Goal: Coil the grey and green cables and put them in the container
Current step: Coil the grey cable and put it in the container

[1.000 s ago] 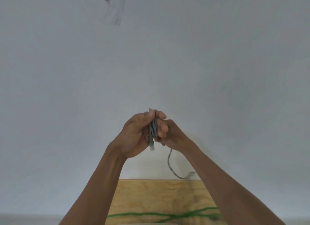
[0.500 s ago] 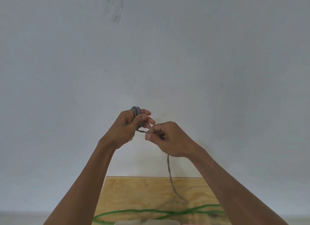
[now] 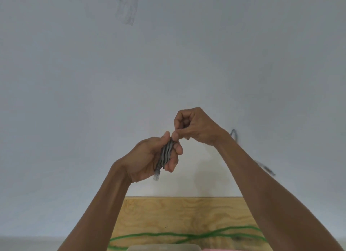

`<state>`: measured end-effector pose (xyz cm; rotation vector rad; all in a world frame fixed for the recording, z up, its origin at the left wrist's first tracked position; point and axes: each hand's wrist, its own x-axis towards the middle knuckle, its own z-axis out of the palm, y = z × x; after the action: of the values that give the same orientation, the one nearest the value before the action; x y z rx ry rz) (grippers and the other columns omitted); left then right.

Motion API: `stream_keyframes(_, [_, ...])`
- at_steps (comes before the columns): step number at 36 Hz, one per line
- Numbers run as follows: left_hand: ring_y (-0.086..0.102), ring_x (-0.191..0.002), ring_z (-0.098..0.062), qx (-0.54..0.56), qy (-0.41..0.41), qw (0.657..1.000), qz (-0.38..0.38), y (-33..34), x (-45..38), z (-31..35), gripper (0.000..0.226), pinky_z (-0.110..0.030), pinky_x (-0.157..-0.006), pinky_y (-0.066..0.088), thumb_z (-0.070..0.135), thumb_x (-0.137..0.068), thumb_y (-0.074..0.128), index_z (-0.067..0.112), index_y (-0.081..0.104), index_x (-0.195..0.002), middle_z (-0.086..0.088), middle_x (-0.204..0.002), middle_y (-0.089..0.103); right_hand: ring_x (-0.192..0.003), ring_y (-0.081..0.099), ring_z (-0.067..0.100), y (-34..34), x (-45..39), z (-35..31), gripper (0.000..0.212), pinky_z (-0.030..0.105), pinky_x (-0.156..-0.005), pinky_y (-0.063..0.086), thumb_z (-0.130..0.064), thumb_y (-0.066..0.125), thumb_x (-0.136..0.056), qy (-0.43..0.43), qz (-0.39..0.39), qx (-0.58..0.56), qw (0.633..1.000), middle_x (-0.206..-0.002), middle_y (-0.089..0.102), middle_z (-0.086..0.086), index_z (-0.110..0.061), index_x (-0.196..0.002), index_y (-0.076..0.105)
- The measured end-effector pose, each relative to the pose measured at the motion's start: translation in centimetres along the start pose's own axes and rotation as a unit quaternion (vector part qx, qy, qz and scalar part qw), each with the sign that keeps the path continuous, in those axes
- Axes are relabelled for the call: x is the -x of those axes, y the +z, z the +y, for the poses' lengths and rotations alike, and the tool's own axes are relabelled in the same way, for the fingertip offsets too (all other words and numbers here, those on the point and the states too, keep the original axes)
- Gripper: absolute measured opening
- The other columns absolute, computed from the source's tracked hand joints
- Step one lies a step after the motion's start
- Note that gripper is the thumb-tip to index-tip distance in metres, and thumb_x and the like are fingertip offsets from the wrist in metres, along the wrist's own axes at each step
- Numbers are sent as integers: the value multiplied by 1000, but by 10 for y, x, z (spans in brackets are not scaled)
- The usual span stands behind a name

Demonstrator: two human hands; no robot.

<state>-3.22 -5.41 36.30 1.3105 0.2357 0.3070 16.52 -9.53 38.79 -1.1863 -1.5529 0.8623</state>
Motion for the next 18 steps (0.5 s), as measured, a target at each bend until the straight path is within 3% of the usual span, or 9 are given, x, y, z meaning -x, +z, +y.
stream_keyframes(4, [53, -58, -20, 120, 49, 991, -43, 7, -1, -3, 47, -29, -62, 48, 37, -102, 33, 0, 61, -97, -10, -61, 60, -48, 49, 14, 17, 6, 19, 12, 24, -46, 39, -10, 68, -87, -7, 20, -120, 992, -57, 61, -2, -6, -77, 63])
stream_keyframes(7, [57, -66, -23, 152, 109, 982, -15, 12, -7, -2, 39, -33, -69, 50, 31, -100, 40, 1, 65, -103, -12, -74, 64, -47, 52, 15, 36, 14, 31, 31, 29, -48, 37, -13, 60, -96, 17, 52, -159, 986, -54, 61, -5, -23, -68, 70])
stream_keyframes(9, [61, -72, -23, 124, 133, 983, 7, 11, -12, 2, 33, -41, -67, 51, 27, -100, 42, 3, 64, -108, -12, -83, 67, -49, 48, 13, 48, 21, 35, 35, 29, -49, 37, -23, 63, -93, 33, 72, -132, 988, -52, 58, -8, -26, -59, 67])
stream_keyframes(12, [67, -77, -19, 82, 141, 985, 59, 0, -17, 8, 29, -35, -67, 58, 21, -101, 43, 1, 62, -113, -13, -94, 71, -45, 47, 10, 63, 32, 38, 43, 23, -48, 40, -20, 53, -101, 53, 97, -46, 993, -49, 58, -7, -25, -59, 62])
stream_keyframes(18, [71, -84, -16, 5, 158, 977, 145, -14, -20, 11, 29, -26, -79, 58, 19, -93, 50, 0, 61, -112, -11, -101, 75, -50, 44, 16, 72, 38, 34, 20, 26, -46, 40, -27, 53, -101, 78, 71, 20, 994, -61, 60, -6, -21, -94, 71])
